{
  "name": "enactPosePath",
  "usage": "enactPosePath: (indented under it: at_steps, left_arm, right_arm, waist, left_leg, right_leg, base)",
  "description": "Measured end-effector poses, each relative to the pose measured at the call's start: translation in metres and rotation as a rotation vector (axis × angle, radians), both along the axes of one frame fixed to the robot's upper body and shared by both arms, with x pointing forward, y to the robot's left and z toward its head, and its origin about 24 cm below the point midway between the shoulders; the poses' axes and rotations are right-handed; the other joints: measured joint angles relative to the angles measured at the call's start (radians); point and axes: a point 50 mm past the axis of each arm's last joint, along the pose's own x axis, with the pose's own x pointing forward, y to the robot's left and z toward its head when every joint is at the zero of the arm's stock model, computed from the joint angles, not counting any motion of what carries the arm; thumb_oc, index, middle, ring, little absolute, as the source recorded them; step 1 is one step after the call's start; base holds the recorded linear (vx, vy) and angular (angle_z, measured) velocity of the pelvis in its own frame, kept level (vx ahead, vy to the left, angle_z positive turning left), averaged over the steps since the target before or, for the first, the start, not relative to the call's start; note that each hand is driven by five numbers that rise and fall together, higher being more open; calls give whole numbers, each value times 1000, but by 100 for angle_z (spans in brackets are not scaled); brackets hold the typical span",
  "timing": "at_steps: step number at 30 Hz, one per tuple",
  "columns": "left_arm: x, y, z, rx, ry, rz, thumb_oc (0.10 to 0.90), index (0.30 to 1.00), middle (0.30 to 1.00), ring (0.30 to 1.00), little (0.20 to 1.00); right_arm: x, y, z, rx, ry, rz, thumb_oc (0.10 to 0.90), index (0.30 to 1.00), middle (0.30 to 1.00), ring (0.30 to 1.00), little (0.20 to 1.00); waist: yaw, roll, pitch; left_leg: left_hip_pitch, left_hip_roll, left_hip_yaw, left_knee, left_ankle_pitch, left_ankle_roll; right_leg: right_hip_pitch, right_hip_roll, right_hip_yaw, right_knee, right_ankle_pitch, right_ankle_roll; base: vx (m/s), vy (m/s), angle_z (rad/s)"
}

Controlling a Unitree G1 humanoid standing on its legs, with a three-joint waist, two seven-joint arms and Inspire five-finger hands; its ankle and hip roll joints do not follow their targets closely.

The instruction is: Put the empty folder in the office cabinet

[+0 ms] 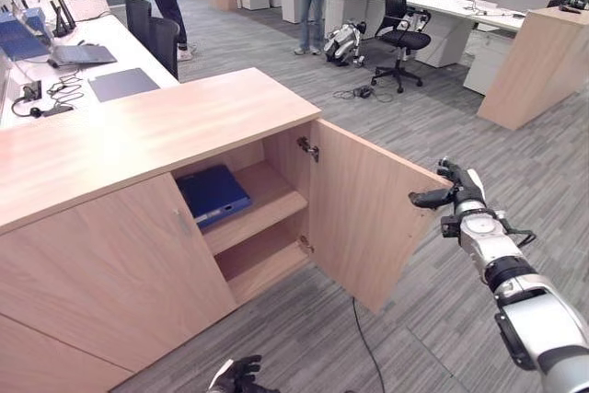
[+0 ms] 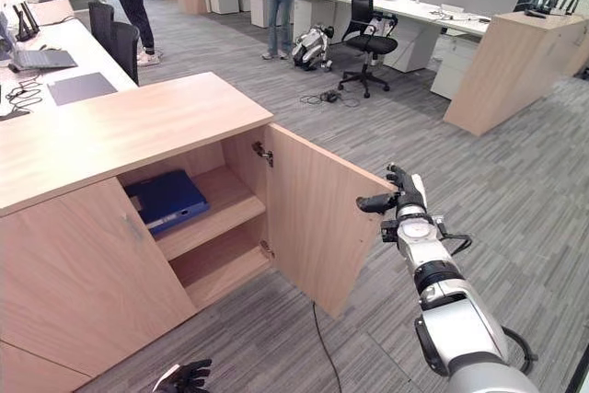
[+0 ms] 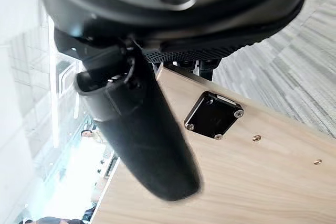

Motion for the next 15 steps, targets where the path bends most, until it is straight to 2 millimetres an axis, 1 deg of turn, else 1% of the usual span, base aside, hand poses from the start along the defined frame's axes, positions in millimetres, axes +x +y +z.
enactPosePath:
  at_steps: [3,5,6,7,11,15]
  left_arm:
    - [-1,1,0,3,1,3,800,900,900,900,900]
    - [-1,1,0,5,2,4,800,900,900,900,900]
    - [-1,1,0,6,1,4,800,900,900,900,900]
    - [-1,1,0,10,1,6,800,900,900,900,900]
    - [-2,2,0,20,1,17,800,900,900,900,900]
    - [-3,5,-1,28,8,31,800,900,900,900,900]
  right_arm:
    - [0,1,-1,21,-4,-18,800,900,900,900,900]
    - [1,7,-3,28,-2,-18,800,900,900,900,900]
    - [0,4,-3,23,-4,-27,800,900,900,900,900]
    - [0,7,-5,28,0,-24,800,900,900,900,900]
    - [-1,9,-8,16,13,-16,800,900,900,900,900]
    - [-10,10,-13,20,-7,13,800,900,900,900,900]
  waist:
    - [-9,0,0]
    - [-13,1,-1]
    - [-14,1,-1]
    - [-15,1,-1]
    - [-17,2,-2]
    - [-22,0,-6]
  left_leg:
    - [-5,1,-18,0,4,-3]
    - [-10,3,-28,0,6,-5]
    - [-12,4,-33,0,7,-7]
    - [-16,4,-43,0,8,-6]
    - [-22,6,-59,0,11,-10]
    - [-35,7,-82,0,20,-9]
  right_leg:
    - [2,0,-18,-1,0,-1]
    - [2,0,-29,-6,0,-2]
    - [1,1,-33,-6,0,-2]
    - [2,1,-41,-6,0,-2]
    - [1,2,-53,-5,2,-7]
    - [-1,1,-75,-4,1,-9]
  base:
    - [-6,-5,14]
    - [-11,-13,17]
    - [-10,-15,17]
    - [-27,-25,16]
    - [-35,-27,11]
    - [-48,-25,17]
